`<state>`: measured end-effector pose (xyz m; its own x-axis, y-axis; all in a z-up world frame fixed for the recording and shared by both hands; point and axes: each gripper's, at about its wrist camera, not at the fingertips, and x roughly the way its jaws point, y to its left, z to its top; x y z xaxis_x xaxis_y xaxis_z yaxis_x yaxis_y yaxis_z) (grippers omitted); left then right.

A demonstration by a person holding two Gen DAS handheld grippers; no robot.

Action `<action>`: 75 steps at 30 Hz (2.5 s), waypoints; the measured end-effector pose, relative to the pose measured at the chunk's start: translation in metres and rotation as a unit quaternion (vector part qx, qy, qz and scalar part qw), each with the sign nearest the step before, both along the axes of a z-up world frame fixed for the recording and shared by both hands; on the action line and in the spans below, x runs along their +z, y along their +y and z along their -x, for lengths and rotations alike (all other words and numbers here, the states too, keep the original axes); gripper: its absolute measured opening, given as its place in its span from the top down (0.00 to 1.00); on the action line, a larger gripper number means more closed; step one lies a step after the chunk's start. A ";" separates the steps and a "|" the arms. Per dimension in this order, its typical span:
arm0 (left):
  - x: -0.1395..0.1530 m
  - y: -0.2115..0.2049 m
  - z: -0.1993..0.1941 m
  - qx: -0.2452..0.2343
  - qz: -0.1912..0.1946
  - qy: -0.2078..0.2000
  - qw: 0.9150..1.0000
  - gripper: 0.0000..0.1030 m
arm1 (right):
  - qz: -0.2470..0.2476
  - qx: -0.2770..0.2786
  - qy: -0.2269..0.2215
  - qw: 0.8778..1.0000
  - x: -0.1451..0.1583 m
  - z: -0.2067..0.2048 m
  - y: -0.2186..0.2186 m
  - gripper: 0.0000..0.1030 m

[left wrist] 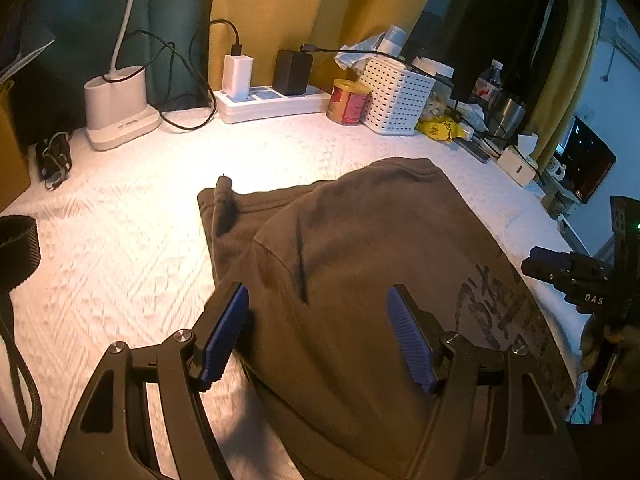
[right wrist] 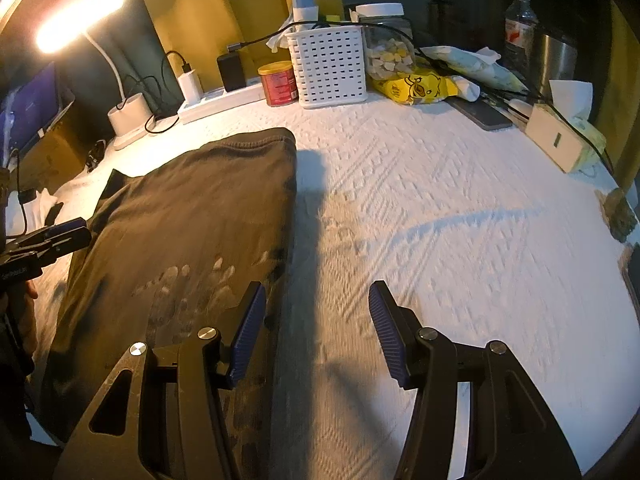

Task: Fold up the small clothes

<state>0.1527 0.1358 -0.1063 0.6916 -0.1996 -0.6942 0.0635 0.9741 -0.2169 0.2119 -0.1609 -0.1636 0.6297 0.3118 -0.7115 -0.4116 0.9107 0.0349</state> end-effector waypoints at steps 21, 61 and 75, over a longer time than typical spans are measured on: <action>-0.017 0.007 -0.049 -0.006 -0.022 0.019 1.000 0.31 | -0.009 0.045 -0.002 0.999 -0.007 -0.070 0.040 0.45; 0.029 -0.044 -0.014 -0.066 -0.052 -0.058 0.995 0.88 | -0.019 0.123 -0.079 0.989 0.034 -0.025 0.063 0.91; 0.080 -0.061 0.045 -0.060 -0.065 -0.144 0.986 0.89 | -0.040 0.112 -0.157 0.980 0.088 0.048 0.039 0.91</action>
<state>0.1078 0.0751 -0.0267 0.8402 -0.2139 -0.4983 0.2202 0.9743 -0.0470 0.1638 -0.1219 -0.0759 0.7226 0.5153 -0.4607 -0.6036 0.7952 -0.0573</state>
